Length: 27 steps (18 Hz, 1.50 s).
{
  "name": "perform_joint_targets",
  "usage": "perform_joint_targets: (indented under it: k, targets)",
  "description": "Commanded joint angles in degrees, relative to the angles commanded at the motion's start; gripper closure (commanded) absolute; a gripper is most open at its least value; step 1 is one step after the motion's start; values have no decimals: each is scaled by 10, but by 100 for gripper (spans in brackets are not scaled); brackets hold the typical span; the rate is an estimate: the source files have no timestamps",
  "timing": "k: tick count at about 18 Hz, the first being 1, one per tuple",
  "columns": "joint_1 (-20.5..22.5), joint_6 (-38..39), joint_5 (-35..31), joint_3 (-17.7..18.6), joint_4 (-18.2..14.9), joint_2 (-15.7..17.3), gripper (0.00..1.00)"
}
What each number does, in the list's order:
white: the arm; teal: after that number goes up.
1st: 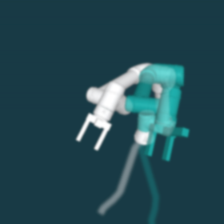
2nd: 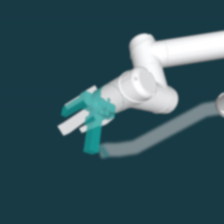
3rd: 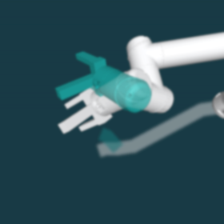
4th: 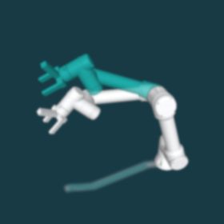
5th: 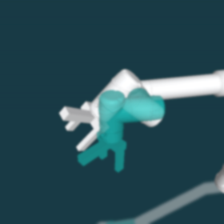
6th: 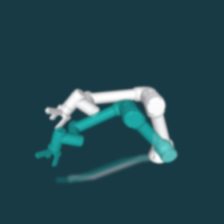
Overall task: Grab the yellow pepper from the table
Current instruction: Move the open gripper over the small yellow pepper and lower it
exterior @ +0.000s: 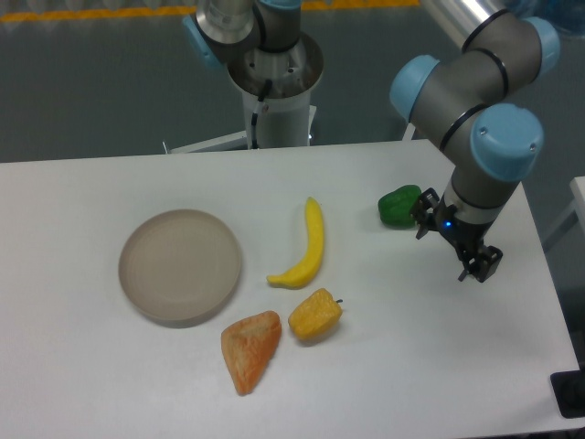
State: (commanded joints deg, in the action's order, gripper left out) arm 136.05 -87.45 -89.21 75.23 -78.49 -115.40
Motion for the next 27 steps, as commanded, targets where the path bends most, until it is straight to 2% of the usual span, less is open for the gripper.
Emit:
perform_joint_targets:
  k: [6, 8, 11, 15, 20, 22, 23, 25, 27]
  targets:
    - [8, 0, 0, 1, -1, 2, 0]
    - [7, 8, 1, 12, 2, 3, 0]
    - [3, 30, 31, 18, 13, 10, 0]
    - [-31, 72, 40, 68, 14, 44, 0]
    - [-56, 137, 40, 90, 15, 47, 0]
    - [-75, 182, 39, 90, 44, 29, 0]
    - [-89, 196, 39, 91, 80, 19, 0]
    - [-100, 194, 39, 91, 121, 6, 0]
    - [-118, 190, 39, 91, 138, -4, 0]
